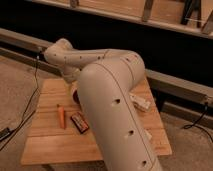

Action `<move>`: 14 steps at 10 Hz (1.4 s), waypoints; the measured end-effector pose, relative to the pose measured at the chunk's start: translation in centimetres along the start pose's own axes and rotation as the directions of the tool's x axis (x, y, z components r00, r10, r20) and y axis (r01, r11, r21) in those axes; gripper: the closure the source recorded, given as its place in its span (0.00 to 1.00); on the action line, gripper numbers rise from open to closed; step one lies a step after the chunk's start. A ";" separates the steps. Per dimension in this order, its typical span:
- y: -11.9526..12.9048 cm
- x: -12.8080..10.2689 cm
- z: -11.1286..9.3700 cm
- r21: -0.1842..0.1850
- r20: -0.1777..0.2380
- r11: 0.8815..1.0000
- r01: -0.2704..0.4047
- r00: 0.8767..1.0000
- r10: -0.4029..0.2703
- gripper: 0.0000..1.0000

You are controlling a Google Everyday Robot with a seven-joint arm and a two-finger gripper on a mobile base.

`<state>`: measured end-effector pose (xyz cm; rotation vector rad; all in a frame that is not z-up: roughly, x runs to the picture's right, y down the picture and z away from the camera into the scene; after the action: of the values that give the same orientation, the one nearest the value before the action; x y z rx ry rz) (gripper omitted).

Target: Place the ceramic cup in the ceramic bowl

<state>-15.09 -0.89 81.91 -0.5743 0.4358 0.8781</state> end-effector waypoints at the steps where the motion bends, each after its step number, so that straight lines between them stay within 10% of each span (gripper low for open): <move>1: -0.1 0.8 -1.2 -0.059 -0.022 0.998 -0.009 1.000 0.008 0.20; 4: 0.0 2.6 -2.9 -0.167 -0.096 0.986 -0.024 0.995 0.008 0.20; 14: 0.2 2.5 -2.9 -0.170 -0.099 0.985 -0.020 0.995 0.003 0.20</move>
<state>-14.20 -1.11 78.15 -0.7758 0.4562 0.9058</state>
